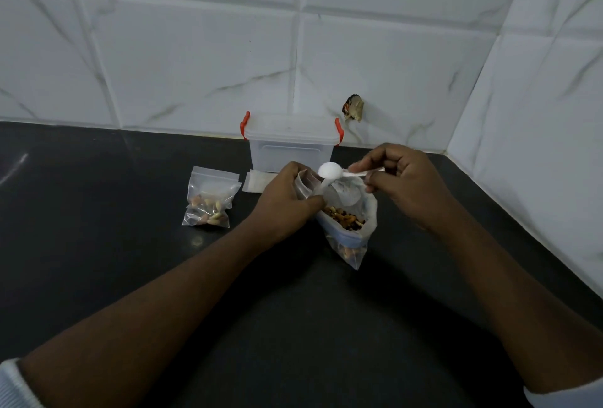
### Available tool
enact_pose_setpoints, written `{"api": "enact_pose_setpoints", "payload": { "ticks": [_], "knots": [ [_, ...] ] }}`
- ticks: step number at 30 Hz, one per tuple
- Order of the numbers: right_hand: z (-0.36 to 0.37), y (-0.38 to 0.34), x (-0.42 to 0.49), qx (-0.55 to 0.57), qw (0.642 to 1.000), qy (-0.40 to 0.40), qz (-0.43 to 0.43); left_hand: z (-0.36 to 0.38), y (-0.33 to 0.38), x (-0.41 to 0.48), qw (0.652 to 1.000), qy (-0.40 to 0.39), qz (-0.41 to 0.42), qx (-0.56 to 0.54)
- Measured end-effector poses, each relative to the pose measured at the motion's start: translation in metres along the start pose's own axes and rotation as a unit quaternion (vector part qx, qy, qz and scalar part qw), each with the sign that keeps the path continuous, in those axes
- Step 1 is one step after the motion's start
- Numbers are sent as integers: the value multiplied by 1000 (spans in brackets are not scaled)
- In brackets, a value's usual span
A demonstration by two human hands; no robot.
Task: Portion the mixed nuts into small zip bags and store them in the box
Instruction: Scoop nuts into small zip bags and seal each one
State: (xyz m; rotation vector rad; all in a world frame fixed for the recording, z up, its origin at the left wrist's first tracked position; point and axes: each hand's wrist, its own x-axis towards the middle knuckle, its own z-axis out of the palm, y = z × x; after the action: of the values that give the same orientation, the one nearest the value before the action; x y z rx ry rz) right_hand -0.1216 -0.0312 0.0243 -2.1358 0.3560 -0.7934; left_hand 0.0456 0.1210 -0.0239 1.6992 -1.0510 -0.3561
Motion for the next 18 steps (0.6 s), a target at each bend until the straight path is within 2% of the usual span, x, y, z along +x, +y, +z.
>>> {"api": "enact_pose_setpoints", "payload": {
  "ticks": [1, 3, 6, 8, 10, 12, 14, 16, 18],
  "knots": [
    [-4, 3, 1, -76, 997, 4, -11, 0, 1, 0, 1000, 4, -2, -2],
    [-10, 9, 2, -208, 977, -35, -19, 0, 2, 0, 1000, 7, -10, -12],
    [-6, 14, 1, -310, 942, -123, 17, 0, 4, -1, 1000, 11, -17, -24],
    [-3, 16, 2, -370, 922, -116, 8, 1, 6, -3, 999, 11, -12, -31],
    [2, 8, 0, -361, 928, -79, -41, 2, 8, -5, 999, 7, -4, -51],
    [14, -8, -6, -249, 962, -80, -79, 1, 13, -8, 994, -24, -6, -103],
    [32, -20, -10, -157, 980, -104, -71, 0, 15, -9, 981, -63, -44, -175],
    [48, -19, -10, -181, 973, -108, -92, -1, 14, -9, 970, -73, -75, -221],
    [56, -16, -10, -230, 961, -74, -139, -1, 15, -8, 968, -33, -73, -237]
  ]
}}
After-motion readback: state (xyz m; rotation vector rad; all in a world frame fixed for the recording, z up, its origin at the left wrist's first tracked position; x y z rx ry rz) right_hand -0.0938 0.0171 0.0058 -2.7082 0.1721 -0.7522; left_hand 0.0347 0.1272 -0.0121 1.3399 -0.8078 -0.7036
